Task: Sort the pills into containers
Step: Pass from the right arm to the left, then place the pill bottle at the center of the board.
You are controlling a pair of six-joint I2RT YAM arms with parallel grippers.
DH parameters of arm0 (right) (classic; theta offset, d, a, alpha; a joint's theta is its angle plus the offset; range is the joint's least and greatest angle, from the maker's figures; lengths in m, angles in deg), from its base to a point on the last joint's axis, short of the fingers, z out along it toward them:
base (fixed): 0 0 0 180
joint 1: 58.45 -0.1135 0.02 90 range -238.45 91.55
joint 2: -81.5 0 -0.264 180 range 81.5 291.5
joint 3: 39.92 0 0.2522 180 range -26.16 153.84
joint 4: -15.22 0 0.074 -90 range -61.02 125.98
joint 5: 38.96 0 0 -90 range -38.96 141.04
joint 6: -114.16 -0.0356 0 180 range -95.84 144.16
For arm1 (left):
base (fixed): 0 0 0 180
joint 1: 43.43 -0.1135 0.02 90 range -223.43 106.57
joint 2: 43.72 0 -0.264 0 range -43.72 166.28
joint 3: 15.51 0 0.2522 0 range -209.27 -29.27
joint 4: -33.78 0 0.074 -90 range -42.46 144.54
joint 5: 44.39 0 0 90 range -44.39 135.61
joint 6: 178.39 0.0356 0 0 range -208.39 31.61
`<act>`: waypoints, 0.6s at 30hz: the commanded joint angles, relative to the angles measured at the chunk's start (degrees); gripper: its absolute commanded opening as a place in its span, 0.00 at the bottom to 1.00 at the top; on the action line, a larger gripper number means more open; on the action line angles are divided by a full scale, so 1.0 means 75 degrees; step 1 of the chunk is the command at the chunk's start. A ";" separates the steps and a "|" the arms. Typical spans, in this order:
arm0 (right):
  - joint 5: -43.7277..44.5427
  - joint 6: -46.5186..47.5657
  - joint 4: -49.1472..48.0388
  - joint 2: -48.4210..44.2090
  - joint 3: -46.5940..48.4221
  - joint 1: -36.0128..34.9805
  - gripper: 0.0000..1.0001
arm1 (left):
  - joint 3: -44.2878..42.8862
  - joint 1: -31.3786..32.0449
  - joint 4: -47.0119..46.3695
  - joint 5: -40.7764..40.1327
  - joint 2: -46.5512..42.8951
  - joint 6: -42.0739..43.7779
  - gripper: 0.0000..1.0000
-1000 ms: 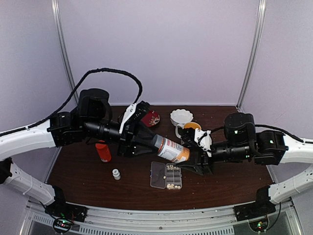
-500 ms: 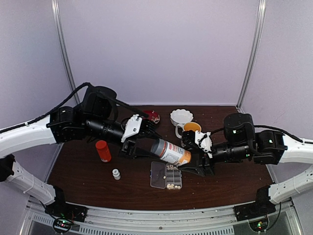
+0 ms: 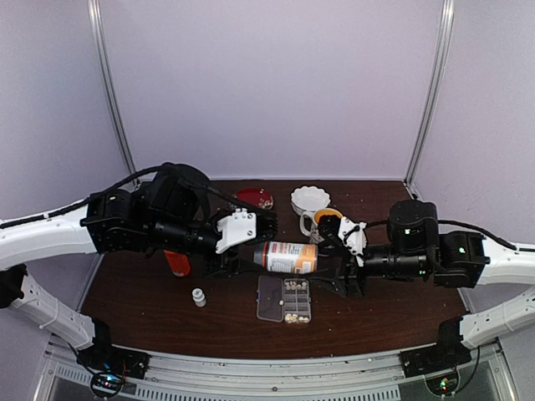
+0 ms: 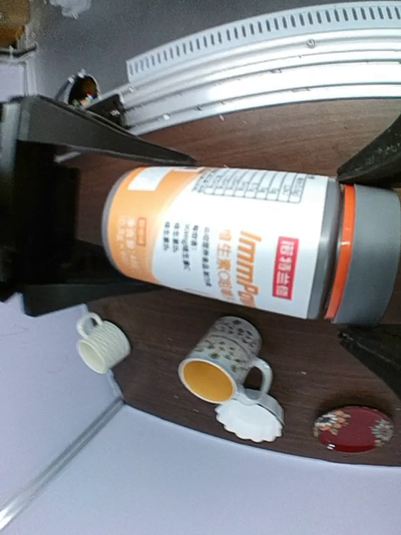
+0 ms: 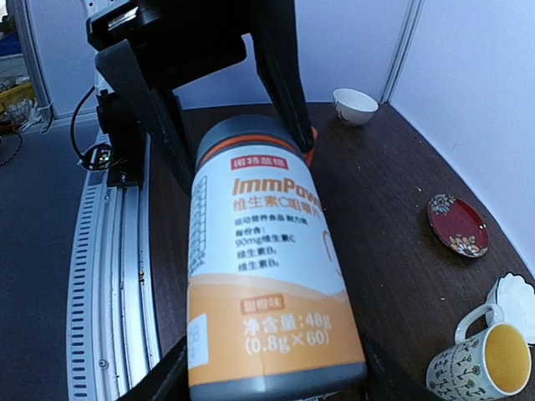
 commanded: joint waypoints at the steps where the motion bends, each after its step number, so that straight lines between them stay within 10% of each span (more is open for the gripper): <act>1: 0.0812 -0.0945 0.0284 -0.0321 -0.0179 0.0096 0.66 | -0.0008 -0.0516 0.1450 -0.3017 -0.0123 -0.1036 0.00; 6: 0.0871 -0.1049 0.0333 -0.0074 -0.0096 0.0100 0.80 | -0.0280 -0.0853 0.1724 -0.2941 -0.0017 -0.1590 0.00; 18: 0.0637 -0.1183 0.0352 0.0374 0.0073 0.0104 0.78 | -0.2201 -0.1695 0.4597 -0.3200 0.2335 -0.3729 0.00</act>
